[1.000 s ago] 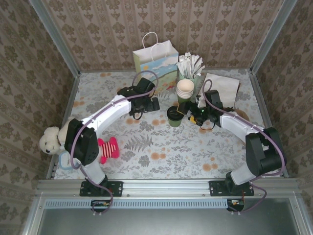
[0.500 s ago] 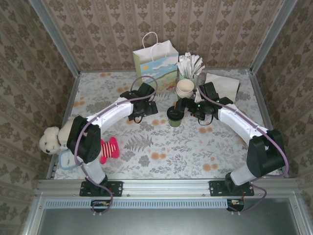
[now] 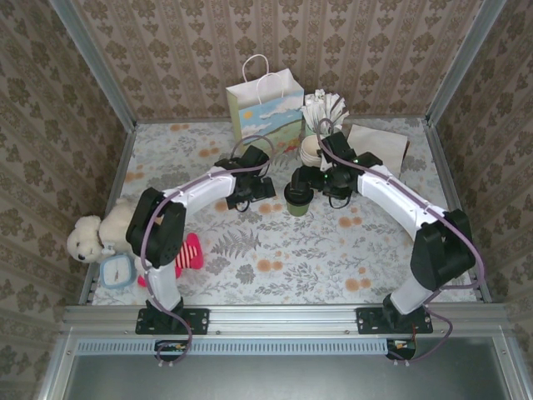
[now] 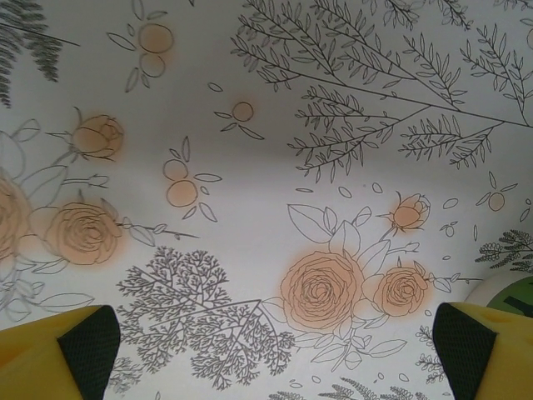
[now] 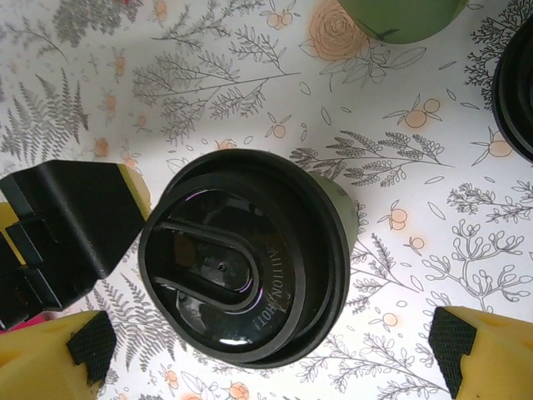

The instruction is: Pack the takeout coffee

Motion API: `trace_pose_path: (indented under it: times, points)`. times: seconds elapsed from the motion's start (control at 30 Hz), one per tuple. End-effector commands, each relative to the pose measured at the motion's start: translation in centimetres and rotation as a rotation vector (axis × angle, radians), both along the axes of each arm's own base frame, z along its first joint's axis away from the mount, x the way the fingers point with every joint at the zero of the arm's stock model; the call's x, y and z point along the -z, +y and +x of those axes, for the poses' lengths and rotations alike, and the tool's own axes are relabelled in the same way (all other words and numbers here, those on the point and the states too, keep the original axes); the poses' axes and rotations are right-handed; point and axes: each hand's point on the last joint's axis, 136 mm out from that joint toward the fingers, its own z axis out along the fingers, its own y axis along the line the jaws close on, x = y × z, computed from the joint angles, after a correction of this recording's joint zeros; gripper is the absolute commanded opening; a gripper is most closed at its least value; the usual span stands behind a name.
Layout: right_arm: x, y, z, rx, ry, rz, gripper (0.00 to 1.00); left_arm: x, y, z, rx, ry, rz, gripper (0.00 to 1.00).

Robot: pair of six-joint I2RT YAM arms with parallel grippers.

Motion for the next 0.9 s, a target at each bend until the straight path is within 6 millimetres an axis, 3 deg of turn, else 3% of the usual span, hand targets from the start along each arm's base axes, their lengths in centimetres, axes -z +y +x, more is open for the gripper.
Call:
trace_pose_path:
  times: [0.0, 0.37, 0.67, 0.87]
  points:
    - [0.5, 0.2, -0.3, -0.037, 0.043, -0.057, 1.00, -0.4, -1.4, 0.5, 0.025, -0.005, -0.037, 1.00]
    - [1.5, 3.0, -0.2, -0.128, 0.063, -0.117, 1.00, 1.4, -2.3, 0.4, 0.026, 0.038, -0.040, 1.00]
    - [2.3, 2.9, 0.2, -0.152, 0.053, -0.290, 1.00, 2.1, -2.7, 0.2, 0.040, 0.064, -0.053, 1.00]
    - [3.3, 3.8, 0.1, -0.168, 0.081, -0.276, 1.00, 2.3, -2.8, 0.3, 0.045, 0.071, -0.057, 1.00]
